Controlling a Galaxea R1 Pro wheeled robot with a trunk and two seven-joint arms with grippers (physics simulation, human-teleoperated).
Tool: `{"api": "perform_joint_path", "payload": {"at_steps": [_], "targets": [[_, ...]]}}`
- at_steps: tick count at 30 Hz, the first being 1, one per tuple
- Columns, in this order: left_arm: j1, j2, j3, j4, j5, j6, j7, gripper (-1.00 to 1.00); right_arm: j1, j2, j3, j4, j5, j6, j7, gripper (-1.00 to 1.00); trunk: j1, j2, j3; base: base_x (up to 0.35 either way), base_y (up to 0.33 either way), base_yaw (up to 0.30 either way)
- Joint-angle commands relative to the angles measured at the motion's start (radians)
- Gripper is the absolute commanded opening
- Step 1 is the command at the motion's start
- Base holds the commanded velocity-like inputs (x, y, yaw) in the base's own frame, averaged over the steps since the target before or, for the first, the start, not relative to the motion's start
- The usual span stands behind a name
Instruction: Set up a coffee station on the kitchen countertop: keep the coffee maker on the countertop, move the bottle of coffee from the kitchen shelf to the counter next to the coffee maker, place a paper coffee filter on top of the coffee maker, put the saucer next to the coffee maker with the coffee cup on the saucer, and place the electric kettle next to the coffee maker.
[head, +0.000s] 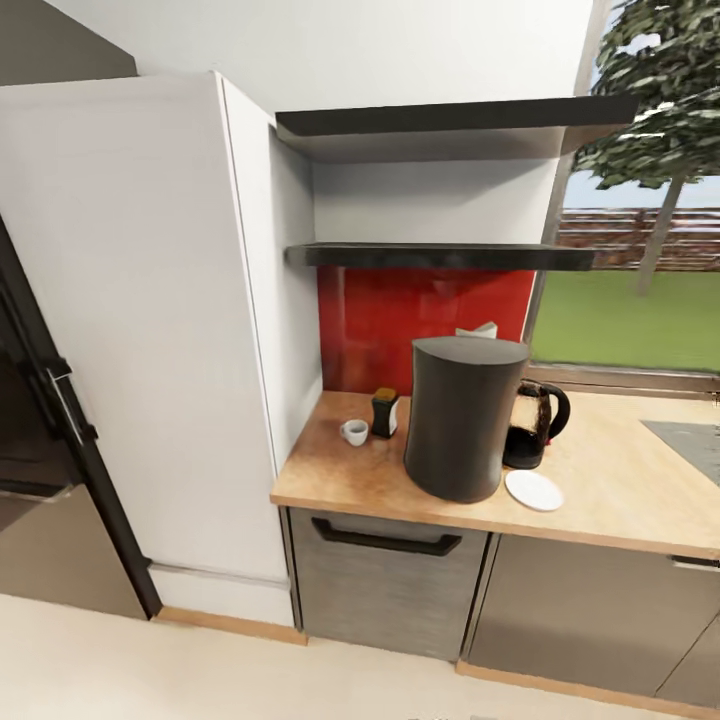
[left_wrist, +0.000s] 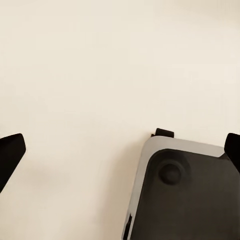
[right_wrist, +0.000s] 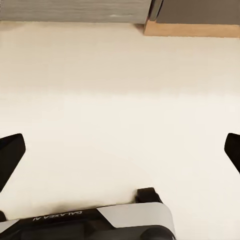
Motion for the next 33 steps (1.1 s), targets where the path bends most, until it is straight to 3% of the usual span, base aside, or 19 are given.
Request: {"api": "perform_joint_path", "payload": {"at_steps": [1, 12, 33], "targets": [[0.000, -0.001, 0.005, 0.001, -0.010, -0.004, 0.002, 1.00, -0.001, 0.000, -0.008, 0.001, 0.000, -0.005, -0.001, 1.00, 0.000, -0.001, 0.000, 0.052, 0.326, -0.238], [0.001, 0.000, 0.005, 0.001, -0.010, -0.004, 0.002, 1.00, -0.001, 0.000, -0.006, 0.001, 0.001, -0.005, -0.002, 1.00, 0.000, -0.001, 0.000, 0.131, 0.326, -0.185], [0.001, -0.001, 0.004, 0.001, -0.011, -0.004, 0.002, 1.00, -0.001, 0.000, -0.006, 0.001, 0.000, -0.007, -0.001, 1.00, 0.000, -0.001, 0.000, 0.009, 0.318, -0.006]]}}
